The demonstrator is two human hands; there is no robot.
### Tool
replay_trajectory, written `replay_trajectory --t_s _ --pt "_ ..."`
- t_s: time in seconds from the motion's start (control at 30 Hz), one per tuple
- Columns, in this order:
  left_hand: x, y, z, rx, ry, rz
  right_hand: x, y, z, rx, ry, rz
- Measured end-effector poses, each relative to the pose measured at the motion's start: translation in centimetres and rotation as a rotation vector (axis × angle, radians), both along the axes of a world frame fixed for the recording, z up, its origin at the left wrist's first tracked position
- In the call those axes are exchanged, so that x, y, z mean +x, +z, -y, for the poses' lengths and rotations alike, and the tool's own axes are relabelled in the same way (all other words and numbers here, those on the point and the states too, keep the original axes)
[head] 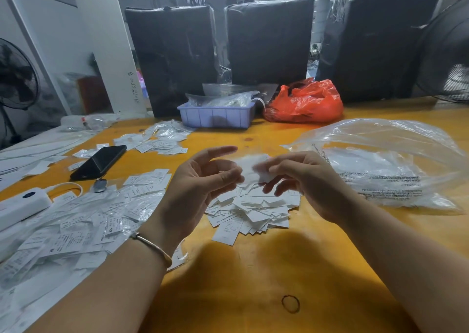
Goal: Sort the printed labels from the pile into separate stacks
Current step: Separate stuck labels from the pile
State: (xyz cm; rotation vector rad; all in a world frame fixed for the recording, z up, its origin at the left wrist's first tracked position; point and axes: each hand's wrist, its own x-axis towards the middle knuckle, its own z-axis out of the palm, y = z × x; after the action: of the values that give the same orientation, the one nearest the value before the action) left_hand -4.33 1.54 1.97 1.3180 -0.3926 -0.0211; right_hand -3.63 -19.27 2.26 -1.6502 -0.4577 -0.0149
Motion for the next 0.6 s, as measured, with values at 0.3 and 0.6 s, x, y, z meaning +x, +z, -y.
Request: replay_trajectory --t_s 0.3,0.6 --pt "-0.03 -0.24 0.21 0.168 0.035 0.058 -0.46 0.36 -0.04 -0.077 0.045 0.163" --pt "-0.04 -0.53 0.19 0.351 0.005 0.067 -0.78 0.78 -0.35 -0.21 -0.078 0.268"
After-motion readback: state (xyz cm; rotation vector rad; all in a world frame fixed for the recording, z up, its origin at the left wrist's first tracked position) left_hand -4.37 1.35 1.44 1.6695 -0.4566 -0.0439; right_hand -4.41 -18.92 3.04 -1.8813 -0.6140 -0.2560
